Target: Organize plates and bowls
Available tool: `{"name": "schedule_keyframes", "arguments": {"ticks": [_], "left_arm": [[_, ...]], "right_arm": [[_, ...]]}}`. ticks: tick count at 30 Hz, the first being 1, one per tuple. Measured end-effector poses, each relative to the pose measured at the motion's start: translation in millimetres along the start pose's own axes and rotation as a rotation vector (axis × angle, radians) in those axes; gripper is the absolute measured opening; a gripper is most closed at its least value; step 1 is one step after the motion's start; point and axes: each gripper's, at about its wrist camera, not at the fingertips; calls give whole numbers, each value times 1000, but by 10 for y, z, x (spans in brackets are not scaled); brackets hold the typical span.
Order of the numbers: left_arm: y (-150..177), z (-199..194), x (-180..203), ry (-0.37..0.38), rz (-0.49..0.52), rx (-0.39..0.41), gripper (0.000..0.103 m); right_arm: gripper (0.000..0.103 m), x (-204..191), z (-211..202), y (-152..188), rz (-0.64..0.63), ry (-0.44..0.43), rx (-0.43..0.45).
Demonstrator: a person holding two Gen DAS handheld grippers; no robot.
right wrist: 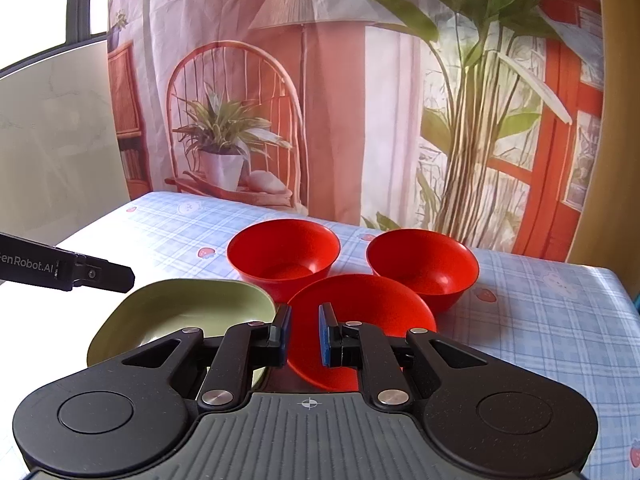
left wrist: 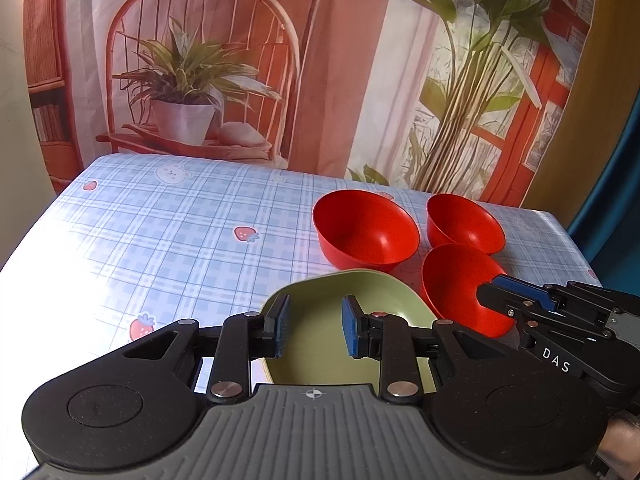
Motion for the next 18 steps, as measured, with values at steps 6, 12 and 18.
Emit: {"name": "schedule_keyframes", "arguments": {"ticks": [6,12,18], "left_arm": [[-262,179,102,-7,18,14,29],[-498,452,133,14,-1,4,29],[-594,784,139,1,9,-33,29]], "right_arm": [[12,194,214,-218,-12,-10,-8],[16,376,543,-390,24,-36,-39],[16,423,904,-482,36,-73,-95]]}}
Point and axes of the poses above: each gripper's, at about its wrist camera, not at the fingertips, and z roughly the way its jaws point, x to its right, y to its underside, and after that the axes turned 10 degrees about -z, right-handed
